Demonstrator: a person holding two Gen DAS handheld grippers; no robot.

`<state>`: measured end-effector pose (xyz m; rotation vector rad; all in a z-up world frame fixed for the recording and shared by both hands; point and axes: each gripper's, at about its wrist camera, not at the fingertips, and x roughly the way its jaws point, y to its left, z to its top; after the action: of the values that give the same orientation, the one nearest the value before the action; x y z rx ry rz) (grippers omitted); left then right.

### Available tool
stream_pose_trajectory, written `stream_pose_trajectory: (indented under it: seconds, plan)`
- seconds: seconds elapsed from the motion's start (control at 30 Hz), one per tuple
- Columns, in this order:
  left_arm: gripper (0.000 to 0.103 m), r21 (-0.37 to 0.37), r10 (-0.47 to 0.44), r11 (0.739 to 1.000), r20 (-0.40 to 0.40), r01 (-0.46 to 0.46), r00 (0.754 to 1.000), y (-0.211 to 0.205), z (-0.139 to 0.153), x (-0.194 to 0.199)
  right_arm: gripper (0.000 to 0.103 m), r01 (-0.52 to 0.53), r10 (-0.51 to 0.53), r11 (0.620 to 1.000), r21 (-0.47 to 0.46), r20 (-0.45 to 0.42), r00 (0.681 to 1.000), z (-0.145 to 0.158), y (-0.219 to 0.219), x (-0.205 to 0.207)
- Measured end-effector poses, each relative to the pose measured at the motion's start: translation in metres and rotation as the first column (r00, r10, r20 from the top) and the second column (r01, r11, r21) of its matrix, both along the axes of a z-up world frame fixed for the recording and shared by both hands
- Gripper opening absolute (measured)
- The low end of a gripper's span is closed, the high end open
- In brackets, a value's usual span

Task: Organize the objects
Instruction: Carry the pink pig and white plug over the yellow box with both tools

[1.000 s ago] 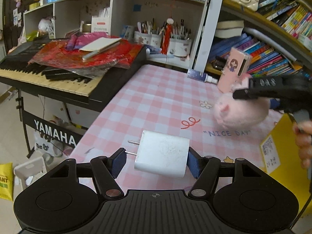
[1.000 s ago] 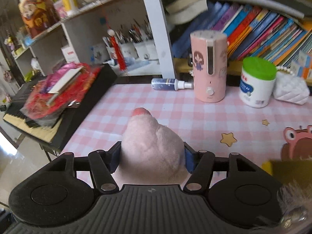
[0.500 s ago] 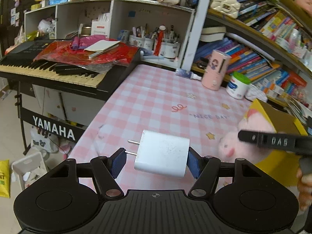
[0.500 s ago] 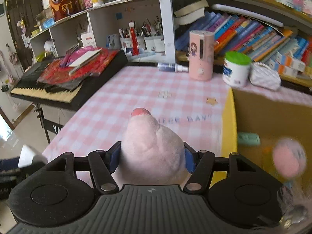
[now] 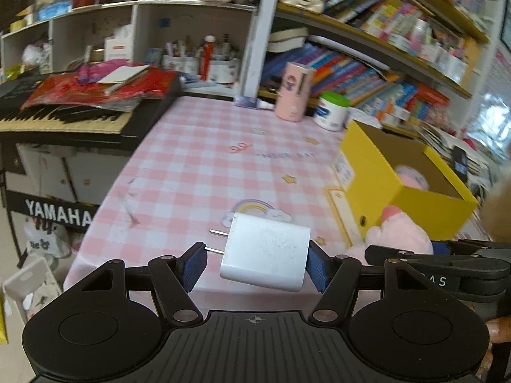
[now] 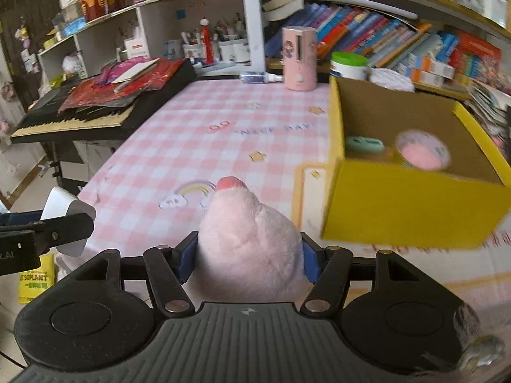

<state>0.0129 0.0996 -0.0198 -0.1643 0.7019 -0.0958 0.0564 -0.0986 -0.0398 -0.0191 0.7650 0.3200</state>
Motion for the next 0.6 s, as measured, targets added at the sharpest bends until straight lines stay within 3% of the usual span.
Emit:
stream_pose_trajectory:
  seconds: [0.2,0.6]
  plan:
    - [0.065,-0.011,-0.094,0.995,-0.013,0.094,0.995,-0.020,-0.006,-0.008,0.061,0.090,-0.090,0.996,-0.004,-0.020,0.996,-0.006,-0.021,-0.032]
    - [0.065,-0.023,-0.268,0.963,-0.020,0.267,0.963,-0.071,-0.011,0.000,0.062,0.268,-0.269,0.963,-0.019,-0.055,0.962,-0.011,-0.072,-0.061]
